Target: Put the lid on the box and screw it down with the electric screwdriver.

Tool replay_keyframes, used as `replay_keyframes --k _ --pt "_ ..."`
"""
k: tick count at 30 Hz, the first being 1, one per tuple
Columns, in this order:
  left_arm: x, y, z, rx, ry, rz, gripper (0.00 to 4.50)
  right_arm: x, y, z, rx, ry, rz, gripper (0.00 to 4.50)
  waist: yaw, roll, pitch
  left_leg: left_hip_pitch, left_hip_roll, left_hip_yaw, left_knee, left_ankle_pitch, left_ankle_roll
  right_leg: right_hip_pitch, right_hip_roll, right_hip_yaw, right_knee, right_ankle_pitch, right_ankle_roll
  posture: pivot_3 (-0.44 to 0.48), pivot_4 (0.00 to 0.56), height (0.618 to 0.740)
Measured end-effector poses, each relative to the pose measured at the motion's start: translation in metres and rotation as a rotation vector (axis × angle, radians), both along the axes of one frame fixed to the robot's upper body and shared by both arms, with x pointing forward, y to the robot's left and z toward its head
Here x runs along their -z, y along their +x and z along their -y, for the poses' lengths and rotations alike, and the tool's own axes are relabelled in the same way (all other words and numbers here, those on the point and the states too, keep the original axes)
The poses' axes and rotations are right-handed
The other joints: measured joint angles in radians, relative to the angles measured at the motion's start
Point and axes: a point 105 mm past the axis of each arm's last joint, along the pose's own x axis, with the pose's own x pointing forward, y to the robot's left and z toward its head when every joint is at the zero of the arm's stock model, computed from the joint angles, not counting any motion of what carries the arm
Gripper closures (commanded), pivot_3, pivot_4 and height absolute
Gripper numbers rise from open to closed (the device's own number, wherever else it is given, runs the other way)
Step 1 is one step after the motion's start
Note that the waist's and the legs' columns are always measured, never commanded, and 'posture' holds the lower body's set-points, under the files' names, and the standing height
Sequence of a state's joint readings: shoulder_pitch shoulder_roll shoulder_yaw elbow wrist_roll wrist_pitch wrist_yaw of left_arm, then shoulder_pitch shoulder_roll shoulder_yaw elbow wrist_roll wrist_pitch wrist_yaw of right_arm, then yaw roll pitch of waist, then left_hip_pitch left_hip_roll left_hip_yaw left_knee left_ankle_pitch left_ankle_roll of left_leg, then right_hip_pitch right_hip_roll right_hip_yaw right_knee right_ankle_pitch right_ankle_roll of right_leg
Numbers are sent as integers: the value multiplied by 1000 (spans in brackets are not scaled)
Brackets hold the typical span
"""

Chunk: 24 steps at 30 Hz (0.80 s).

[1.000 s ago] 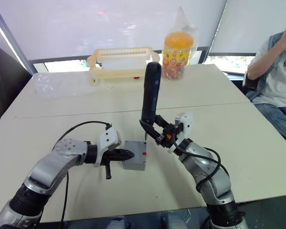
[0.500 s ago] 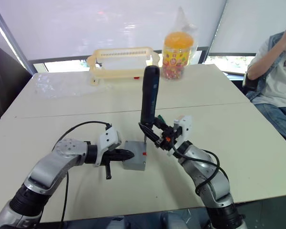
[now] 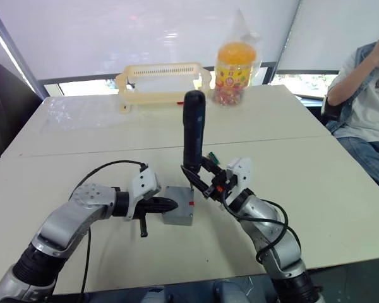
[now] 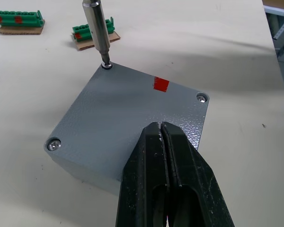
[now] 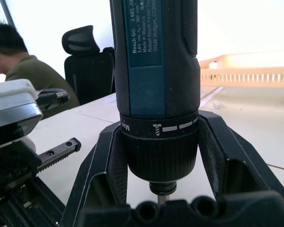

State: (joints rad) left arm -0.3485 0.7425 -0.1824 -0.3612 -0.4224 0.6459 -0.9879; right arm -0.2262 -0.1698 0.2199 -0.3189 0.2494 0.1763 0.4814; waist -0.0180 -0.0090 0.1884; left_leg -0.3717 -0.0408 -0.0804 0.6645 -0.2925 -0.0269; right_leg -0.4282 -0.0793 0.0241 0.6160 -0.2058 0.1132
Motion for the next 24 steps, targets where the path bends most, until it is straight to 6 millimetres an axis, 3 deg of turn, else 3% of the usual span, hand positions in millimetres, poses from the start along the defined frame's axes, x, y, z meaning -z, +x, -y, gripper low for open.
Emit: replay_keyframes --k 18,24 --pt "6 2 -3 -17 14 4 4500 16 4 1 30 -23 8 2811 1 -1 -18 5 0 0 -1 0 0 5 0 0 -1 -3 -3 0 150 740" --pt "9 3 -4 -27 21 0 4500 21 4 0 38 -10 -18 2811 0 -1 -20 18 1 -1 -3 -2 4 18 0 0 -2 -11 -5 0 150 740"
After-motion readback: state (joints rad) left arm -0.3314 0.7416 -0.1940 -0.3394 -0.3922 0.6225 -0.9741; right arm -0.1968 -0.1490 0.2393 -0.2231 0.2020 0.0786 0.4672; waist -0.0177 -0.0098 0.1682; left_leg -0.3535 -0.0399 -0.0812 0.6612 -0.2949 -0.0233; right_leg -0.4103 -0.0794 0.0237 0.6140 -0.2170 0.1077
